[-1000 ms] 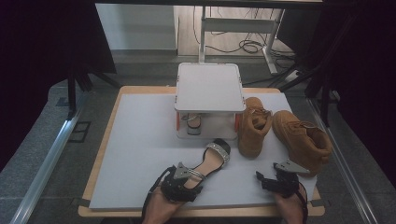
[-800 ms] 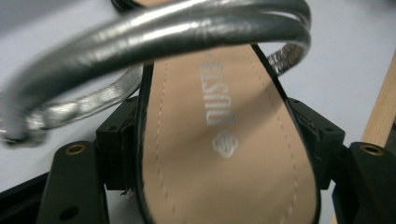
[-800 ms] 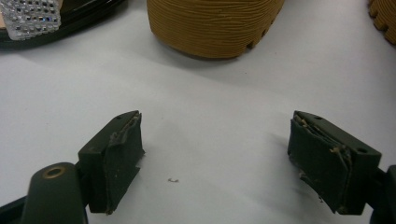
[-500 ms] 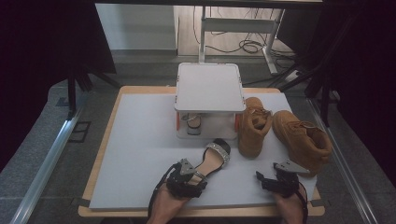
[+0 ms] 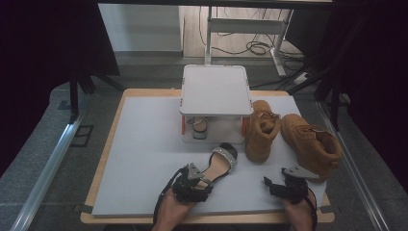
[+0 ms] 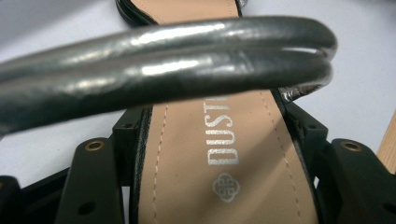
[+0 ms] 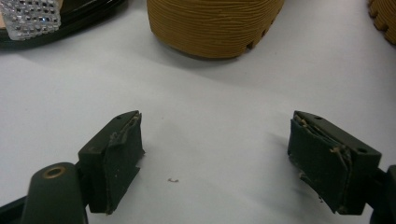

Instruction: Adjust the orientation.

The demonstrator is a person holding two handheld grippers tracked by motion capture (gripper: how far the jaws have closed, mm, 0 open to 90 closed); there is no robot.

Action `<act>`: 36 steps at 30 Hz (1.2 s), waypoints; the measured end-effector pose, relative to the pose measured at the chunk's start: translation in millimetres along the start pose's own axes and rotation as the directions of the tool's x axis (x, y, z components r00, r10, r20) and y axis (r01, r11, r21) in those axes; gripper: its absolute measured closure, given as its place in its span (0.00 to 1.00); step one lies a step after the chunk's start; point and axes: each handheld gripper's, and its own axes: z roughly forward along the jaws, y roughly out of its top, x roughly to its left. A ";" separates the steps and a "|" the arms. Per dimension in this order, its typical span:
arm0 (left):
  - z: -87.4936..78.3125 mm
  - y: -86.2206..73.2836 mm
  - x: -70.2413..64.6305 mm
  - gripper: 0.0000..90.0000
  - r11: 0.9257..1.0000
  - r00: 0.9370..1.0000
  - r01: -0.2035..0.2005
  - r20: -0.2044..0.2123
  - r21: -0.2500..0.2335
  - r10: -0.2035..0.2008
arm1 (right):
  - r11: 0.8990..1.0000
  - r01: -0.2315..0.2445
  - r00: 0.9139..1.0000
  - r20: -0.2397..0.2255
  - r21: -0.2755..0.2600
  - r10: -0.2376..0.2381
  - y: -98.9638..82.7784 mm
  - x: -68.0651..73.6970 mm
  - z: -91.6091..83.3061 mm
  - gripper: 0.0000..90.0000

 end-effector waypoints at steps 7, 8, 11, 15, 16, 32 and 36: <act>-0.4 -0.6 1.1 0.43 1.000 1.000 -0.014 -0.004 -0.006 0.014 | 1.000 -0.001 1.000 0.001 -0.001 0.001 0.0 0.1 0.1 0.20; -0.4 -0.9 1.5 0.43 1.000 1.000 -0.014 -0.003 -0.009 0.014 | 1.000 0.000 1.000 0.000 0.000 0.000 0.0 0.0 0.0 0.20; -0.6 -1.4 3.2 0.43 1.000 1.000 -0.009 0.005 -0.020 0.009 | 1.000 0.000 1.000 0.000 0.000 0.000 0.0 0.0 0.0 0.20; -2.1 -1.1 4.0 0.43 1.000 1.000 -0.003 0.009 -0.030 0.003 | 1.000 0.000 1.000 0.000 0.000 0.000 0.0 0.0 0.0 0.20; -2.4 -1.2 4.0 0.43 1.000 1.000 -0.001 0.008 -0.031 0.002 | 1.000 0.000 1.000 0.000 0.000 0.000 0.0 0.0 0.0 0.20; -14.3 -1.3 8.5 0.44 0.996 0.999 0.037 0.016 -0.083 -0.035 | 1.000 0.000 1.000 0.001 -0.001 0.000 0.0 0.0 0.1 0.20; -17.0 1.2 7.4 0.44 0.995 0.999 0.036 0.017 -0.093 -0.035 | 1.000 0.000 1.000 0.000 0.000 0.000 0.0 0.0 0.0 0.20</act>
